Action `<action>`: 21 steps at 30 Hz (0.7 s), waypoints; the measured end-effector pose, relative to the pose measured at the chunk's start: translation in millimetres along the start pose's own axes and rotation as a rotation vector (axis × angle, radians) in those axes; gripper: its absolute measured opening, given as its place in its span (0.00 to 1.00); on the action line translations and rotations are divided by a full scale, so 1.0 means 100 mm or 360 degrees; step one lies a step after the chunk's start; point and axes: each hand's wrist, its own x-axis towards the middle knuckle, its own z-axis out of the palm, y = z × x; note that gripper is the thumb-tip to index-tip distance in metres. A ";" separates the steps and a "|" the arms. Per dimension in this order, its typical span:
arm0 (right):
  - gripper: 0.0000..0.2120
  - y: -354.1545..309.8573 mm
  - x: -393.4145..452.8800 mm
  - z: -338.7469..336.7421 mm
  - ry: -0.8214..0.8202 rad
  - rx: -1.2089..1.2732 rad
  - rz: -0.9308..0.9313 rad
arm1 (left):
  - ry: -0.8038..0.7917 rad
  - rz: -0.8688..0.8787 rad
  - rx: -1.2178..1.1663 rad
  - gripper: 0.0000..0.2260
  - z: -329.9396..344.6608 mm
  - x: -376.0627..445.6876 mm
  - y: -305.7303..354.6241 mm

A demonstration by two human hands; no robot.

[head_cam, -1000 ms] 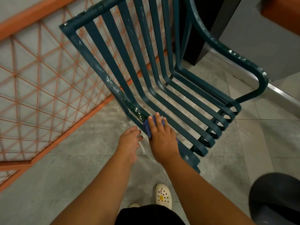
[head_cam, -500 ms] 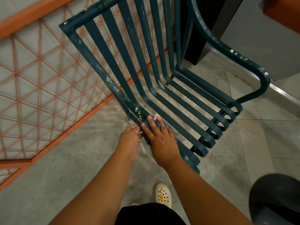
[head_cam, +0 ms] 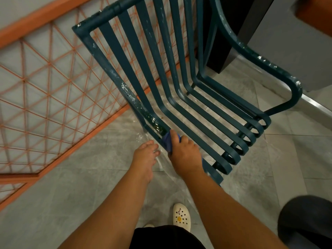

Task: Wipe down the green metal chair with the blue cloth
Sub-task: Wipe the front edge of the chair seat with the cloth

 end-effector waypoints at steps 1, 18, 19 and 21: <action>0.23 0.07 0.07 -0.05 -0.0062 0.0179 0.0025 | -0.0002 0.0003 -0.0011 0.16 0.00 0.00 -0.01; 0.36 0.19 -0.27 0.16 0.0009 -0.0027 -0.0227 | 0.0001 0.0003 -0.0057 0.16 -0.08 -0.04 -0.04; 0.34 0.22 -0.24 0.18 0.0036 0.0043 -0.0179 | -0.0001 0.0008 -0.0049 0.15 -0.09 -0.04 -0.03; 0.29 0.24 -0.06 0.17 0.0046 0.0166 -0.0075 | -0.0004 0.0023 -0.0038 0.15 -0.12 -0.03 -0.01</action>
